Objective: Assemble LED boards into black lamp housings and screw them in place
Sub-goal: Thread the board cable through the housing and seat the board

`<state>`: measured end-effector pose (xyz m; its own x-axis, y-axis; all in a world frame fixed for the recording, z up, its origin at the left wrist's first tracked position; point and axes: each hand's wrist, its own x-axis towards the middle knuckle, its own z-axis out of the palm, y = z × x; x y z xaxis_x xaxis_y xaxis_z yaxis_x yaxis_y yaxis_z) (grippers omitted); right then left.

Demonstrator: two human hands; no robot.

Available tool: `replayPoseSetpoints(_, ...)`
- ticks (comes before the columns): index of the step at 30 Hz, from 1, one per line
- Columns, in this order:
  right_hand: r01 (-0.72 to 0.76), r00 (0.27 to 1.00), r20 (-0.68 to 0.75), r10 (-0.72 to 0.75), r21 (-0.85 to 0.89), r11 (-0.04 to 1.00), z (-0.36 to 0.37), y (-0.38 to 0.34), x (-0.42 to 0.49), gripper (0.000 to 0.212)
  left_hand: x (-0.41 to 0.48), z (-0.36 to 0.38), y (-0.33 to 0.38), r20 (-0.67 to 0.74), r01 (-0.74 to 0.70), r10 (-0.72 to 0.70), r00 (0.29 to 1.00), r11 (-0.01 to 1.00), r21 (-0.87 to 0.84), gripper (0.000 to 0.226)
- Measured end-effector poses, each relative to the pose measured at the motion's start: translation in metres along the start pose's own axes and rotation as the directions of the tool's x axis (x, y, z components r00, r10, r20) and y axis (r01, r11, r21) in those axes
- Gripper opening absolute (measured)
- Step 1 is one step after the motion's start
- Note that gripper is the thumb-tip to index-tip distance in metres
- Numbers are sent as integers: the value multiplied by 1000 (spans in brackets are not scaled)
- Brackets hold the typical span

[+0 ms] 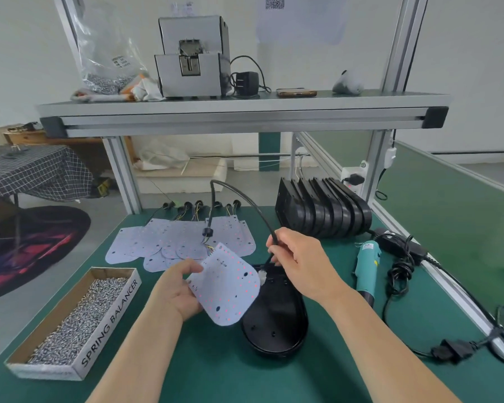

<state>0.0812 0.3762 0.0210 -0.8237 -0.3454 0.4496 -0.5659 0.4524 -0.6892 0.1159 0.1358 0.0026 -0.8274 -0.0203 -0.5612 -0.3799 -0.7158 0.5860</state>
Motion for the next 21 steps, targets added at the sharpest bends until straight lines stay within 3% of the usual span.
replayPoseSetpoints(2,-3,1000,19,2,15,1000,-3,-2,0,12,0,2,0,26,-27,27,999,1000,-5,27)
replayPoseSetpoints(7,-68,996,52,67,12,998,-11,-3,6,17,2,9,-12,14,-61,63,998,991,-116,18)
replayPoseSetpoints(11,-143,986,102,131,122,982,-17,0,11,12,2,11,-33,-45,-36,38,998,999,36,9)
replayPoseSetpoints(14,-159,978,155,137,143,977,-19,5,15,23,1,6,-30,-11,-21,21,1000,1000,-1,11)
replayPoseSetpoints(18,-207,969,163,185,132,969,-18,14,17,22,3,-6,-19,-78,-127,122,989,990,-57,6)
replayPoseSetpoints(21,-221,969,157,193,181,958,-16,14,16,23,-1,-12,-10,-33,-174,172,984,984,-40,13)
